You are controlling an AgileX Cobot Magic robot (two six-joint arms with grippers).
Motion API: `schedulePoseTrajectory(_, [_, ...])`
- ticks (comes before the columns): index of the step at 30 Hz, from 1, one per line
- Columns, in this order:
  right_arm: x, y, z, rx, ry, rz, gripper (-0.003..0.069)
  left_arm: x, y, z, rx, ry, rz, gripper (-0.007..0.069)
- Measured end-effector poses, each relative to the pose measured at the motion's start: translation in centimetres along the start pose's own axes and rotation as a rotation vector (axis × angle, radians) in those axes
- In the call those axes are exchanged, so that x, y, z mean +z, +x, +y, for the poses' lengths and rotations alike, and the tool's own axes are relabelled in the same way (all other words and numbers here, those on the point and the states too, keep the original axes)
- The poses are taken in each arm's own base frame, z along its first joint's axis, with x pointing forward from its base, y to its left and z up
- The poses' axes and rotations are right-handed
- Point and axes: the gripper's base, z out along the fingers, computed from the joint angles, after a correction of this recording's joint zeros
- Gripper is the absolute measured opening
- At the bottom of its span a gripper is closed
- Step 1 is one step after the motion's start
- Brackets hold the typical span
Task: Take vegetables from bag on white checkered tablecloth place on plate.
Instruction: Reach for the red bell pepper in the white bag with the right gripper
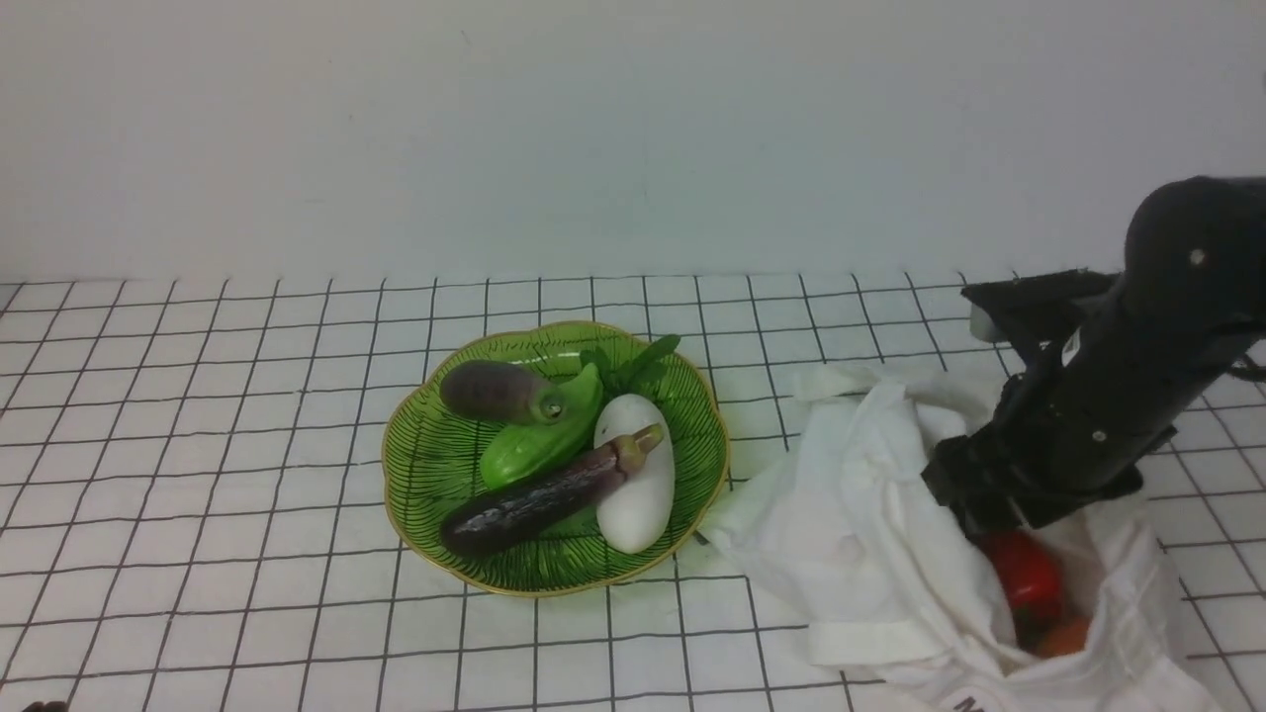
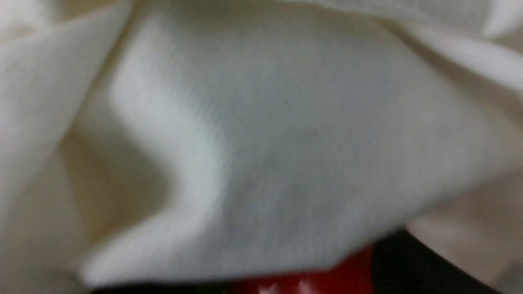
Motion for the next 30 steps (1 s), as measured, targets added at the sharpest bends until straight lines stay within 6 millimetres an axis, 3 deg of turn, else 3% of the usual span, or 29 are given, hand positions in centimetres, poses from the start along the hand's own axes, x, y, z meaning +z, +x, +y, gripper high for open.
schedulePoseTrajectory(5, [-1.0, 0.4, 0.1, 0.012, 0.001, 0.002, 0.0512, 0.0, 0.0, 0.0, 0.000, 0.000, 0.000, -0.0008])
schedulePoseTrajectory(17, [2.6, 0.6, -0.7, 0.027, 0.039, 0.150, 0.0512, 0.0, 0.0, 0.0, 0.000, 0.000, 0.000, -0.0008])
schedulePoseTrajectory(30, [3.9, 0.3, -0.8, 0.076, 0.041, 0.197, 0.0568, 0.0, 0.0, 0.0, 0.000, 0.000, 0.000, -0.0008])
